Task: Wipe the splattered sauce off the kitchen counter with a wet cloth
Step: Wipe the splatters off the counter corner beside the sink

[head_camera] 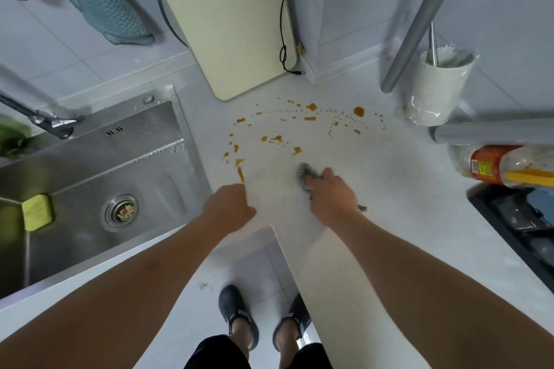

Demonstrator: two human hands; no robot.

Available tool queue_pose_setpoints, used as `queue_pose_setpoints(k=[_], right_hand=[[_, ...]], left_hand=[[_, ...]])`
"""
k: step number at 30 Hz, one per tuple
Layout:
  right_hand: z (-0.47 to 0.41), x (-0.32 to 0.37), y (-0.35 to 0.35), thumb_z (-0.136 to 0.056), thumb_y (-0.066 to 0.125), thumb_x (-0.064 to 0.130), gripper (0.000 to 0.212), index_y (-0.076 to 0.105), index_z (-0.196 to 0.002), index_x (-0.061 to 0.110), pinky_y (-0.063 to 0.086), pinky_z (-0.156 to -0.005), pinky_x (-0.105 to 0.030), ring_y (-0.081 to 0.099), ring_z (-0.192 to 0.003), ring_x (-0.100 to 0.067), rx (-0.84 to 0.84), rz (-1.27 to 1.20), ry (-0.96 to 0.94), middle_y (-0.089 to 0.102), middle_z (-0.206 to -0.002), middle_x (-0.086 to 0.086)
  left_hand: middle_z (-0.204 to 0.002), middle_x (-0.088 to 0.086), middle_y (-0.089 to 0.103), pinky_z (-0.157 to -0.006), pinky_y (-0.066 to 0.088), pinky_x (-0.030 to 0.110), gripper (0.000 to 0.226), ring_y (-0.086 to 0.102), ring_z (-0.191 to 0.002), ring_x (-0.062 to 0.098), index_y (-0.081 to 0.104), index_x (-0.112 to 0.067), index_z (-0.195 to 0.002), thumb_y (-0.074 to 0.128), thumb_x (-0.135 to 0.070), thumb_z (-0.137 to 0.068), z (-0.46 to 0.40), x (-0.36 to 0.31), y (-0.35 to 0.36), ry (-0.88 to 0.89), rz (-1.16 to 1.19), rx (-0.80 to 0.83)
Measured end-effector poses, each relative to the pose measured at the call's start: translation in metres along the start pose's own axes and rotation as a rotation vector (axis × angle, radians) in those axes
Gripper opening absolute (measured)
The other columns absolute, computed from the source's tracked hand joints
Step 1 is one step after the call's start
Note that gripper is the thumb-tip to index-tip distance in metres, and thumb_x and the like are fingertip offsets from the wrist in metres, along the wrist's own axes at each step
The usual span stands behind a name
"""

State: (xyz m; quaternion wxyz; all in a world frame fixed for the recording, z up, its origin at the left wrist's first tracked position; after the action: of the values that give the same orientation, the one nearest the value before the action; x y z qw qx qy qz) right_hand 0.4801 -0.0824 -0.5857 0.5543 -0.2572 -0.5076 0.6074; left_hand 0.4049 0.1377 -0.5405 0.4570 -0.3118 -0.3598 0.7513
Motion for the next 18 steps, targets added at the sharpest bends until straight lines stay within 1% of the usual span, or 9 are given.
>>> queue_pose_setpoints(k=[2,4,6,7,9,13,15,16,18], right_hand=[[-0.008,-0.04,-0.016,-0.094,0.051,0.023,0.045,0.053,-0.136,0.037,0.046,-0.07,-0.036,0.048,-0.088,-0.025,-0.061,-0.019,0.148,0.039,-0.105,-0.002],[-0.024,-0.065,-0.032,-0.094,0.049,0.022,0.046,0.055,-0.137,0.035,0.045,-0.073,-0.036,0.053,-0.094,-0.031,-0.093,-0.046,0.295,0.037,-0.108,-0.003],[-0.04,-0.06,-0.036,-0.094,0.047,0.018,0.049,0.052,-0.142,0.03,0.046,-0.074,-0.036,0.057,-0.101,-0.035,-0.111,-0.074,0.375,0.038,-0.117,-0.006],[-0.046,-0.043,-0.033,-0.094,0.046,0.017,0.052,0.05,-0.145,0.028,0.048,-0.075,-0.036,0.057,-0.101,-0.035,-0.115,-0.079,0.37,0.038,-0.121,-0.007],[-0.047,0.004,-0.017,-0.093,0.044,0.015,0.053,0.049,-0.145,0.027,0.053,-0.079,-0.039,0.057,-0.099,-0.033,-0.12,-0.068,0.259,0.04,-0.121,-0.007],[-0.019,0.099,0.02,-0.092,0.049,0.017,0.045,0.052,-0.137,0.024,0.052,-0.079,-0.038,0.056,-0.098,-0.029,-0.001,-0.005,0.005,0.041,-0.12,-0.008],[-0.001,0.108,0.028,-0.091,0.054,0.018,0.049,0.05,-0.139,0.027,0.053,-0.078,-0.038,0.056,-0.1,-0.029,0.077,0.049,-0.085,0.04,-0.12,-0.007],[0.006,0.099,0.026,-0.09,0.055,0.018,0.052,0.048,-0.14,0.031,0.053,-0.078,-0.039,0.056,-0.101,-0.029,0.093,0.06,-0.099,0.04,-0.12,-0.006],[0.012,0.062,0.018,-0.09,0.054,0.02,0.054,0.047,-0.142,0.035,0.053,-0.08,-0.039,0.056,-0.102,-0.029,0.066,0.048,-0.023,0.041,-0.119,-0.004]], left_hand=[[-0.14,0.014,0.058,-0.101,0.05,0.041,0.066,0.057,-0.128,0.034,0.052,-0.007,-0.137,0.077,-0.044,-0.088,-0.009,0.029,-0.006,-0.085,0.006,-0.066],[-0.151,0.011,0.047,-0.105,0.049,0.045,0.091,0.054,-0.134,0.033,0.042,-0.007,-0.146,0.086,-0.049,-0.078,-0.016,0.054,-0.002,-0.125,0.02,-0.019],[-0.167,0.003,0.03,-0.11,0.046,0.046,0.118,0.049,-0.141,0.029,0.024,-0.01,-0.161,0.09,-0.052,-0.073,-0.02,0.067,0.006,-0.084,0.008,0.059],[-0.171,0.0,0.023,-0.111,0.046,0.045,0.125,0.048,-0.142,0.027,0.017,-0.011,-0.164,0.091,-0.053,-0.072,-0.022,0.072,0.009,-0.06,0.003,0.073],[-0.174,-0.003,0.016,-0.11,0.047,0.045,0.13,0.049,-0.142,0.026,0.014,-0.012,-0.165,0.091,-0.054,-0.07,-0.026,0.075,0.015,-0.038,-0.015,0.059],[-0.171,-0.005,0.023,-0.101,0.053,0.047,0.128,0.056,-0.132,0.029,0.02,-0.015,-0.163,0.088,-0.066,-0.066,-0.026,0.075,0.01,-0.047,-0.144,0.048],[-0.168,-0.001,0.028,-0.097,0.054,0.046,0.122,0.058,-0.128,0.03,0.026,-0.012,-0.159,0.084,-0.07,-0.068,-0.023,0.071,0.005,-0.022,-0.22,0.033],[-0.163,0.002,0.035,-0.095,0.054,0.045,0.118,0.058,-0.125,0.031,0.031,-0.01,-0.156,0.082,-0.071,-0.069,-0.021,0.069,0.002,-0.006,-0.252,0.026],[-0.147,0.007,0.048,-0.093,0.053,0.044,0.111,0.059,-0.12,0.03,0.041,-0.007,-0.15,0.083,-0.071,-0.069,-0.021,0.065,-0.001,0.015,-0.279,0.019]])
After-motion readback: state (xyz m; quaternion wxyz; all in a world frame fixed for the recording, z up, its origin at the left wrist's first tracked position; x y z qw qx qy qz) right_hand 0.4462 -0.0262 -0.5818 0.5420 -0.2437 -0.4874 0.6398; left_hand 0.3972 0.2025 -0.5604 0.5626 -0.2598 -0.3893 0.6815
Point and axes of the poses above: each hand's wrist, its own z-axis away from the middle knuckle, its own y-axis out of the palm, x = y × z, the point moved 4 cm from there along -z, towards the middle knuckle
